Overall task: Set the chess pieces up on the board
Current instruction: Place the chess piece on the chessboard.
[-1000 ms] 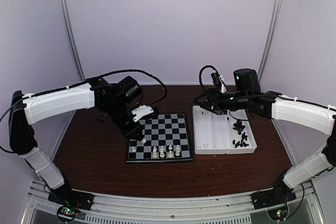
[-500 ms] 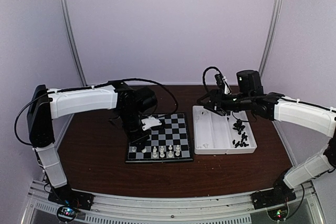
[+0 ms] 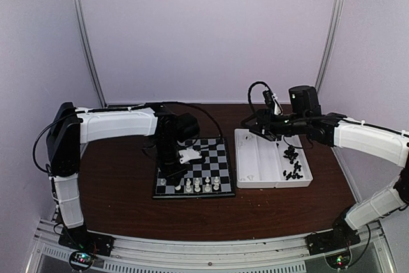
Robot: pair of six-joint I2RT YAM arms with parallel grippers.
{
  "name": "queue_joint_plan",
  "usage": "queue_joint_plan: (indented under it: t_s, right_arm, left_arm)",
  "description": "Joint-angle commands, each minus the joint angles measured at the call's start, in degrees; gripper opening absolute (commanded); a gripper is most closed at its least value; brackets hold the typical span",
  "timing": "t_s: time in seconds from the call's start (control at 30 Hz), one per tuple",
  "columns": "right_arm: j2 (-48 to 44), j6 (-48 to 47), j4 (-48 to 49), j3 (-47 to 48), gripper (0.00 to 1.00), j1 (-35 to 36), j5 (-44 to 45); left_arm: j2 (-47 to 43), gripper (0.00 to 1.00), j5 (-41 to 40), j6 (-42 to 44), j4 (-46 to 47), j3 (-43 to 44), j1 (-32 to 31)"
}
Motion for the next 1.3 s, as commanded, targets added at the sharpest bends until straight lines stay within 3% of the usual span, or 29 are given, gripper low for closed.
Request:
queue_joint_plan:
  t_s: [0.0,1.27]
  right_arm:
    - [-1.4,-0.5,0.4,-1.1,0.58,-0.6,0.5]
    - [-2.4,0.2,1.2,-2.5,0.58,-1.4,-0.4]
  left_arm:
    - [1.4,0.04,-1.0,-0.6,-1.5,2.5,-0.6]
    - [5.6,0.10,-2.3,-1.2,-1.9,4.2,-1.1]
